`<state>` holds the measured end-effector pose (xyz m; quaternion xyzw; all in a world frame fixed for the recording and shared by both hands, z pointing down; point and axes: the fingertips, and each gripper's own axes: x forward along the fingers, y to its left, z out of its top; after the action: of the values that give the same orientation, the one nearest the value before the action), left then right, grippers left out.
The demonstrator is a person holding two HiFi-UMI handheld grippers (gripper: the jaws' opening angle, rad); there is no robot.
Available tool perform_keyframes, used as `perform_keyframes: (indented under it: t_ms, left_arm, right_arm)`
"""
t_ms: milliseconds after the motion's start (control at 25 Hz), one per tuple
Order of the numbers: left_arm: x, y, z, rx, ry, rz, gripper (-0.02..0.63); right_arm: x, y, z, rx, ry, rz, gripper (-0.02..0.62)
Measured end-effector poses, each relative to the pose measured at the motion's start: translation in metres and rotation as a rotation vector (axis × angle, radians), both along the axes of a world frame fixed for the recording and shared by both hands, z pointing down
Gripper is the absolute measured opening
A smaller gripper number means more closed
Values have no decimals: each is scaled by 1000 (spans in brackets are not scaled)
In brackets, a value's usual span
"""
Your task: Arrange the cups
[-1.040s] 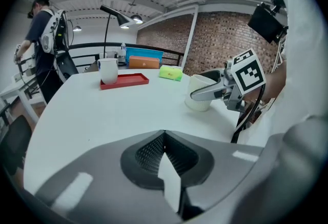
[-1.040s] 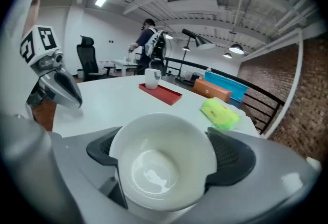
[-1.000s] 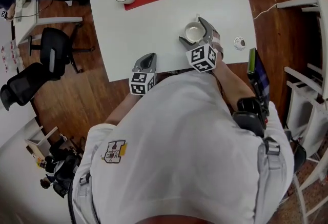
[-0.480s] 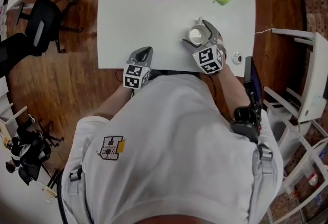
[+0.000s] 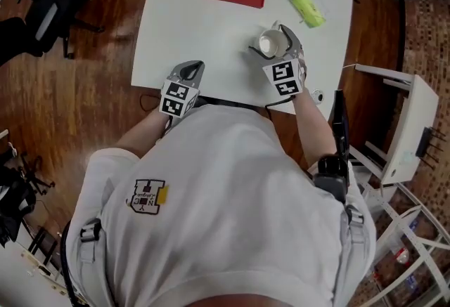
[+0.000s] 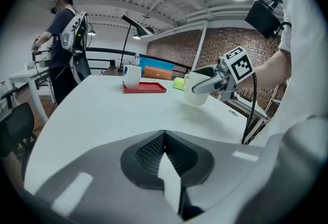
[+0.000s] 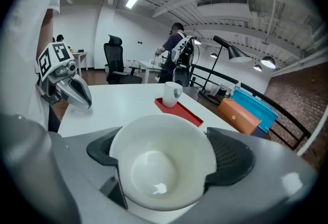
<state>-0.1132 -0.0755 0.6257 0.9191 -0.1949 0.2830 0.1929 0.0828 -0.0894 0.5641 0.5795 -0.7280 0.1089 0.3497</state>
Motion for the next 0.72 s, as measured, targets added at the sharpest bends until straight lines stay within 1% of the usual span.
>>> perform_keyframes:
  t_ms: [160,440,560,720]
  left_arm:
    - [4,-12,-15,30,21,-4,0]
    - [-4,-27,-30,49,23,-60,0]
    - [-14,-29,-27,35,15,-105,0]
    - [-29,-39,-13,11,3,-180,0]
  right_arm:
    - [3,-36,-24,43,11,-32,497]
    - [22,-111,-51,100,7,-58,497]
    - [26,-144,-48,99,7,-77,497]
    - [28,-187,-24,71,-1,-101,497]
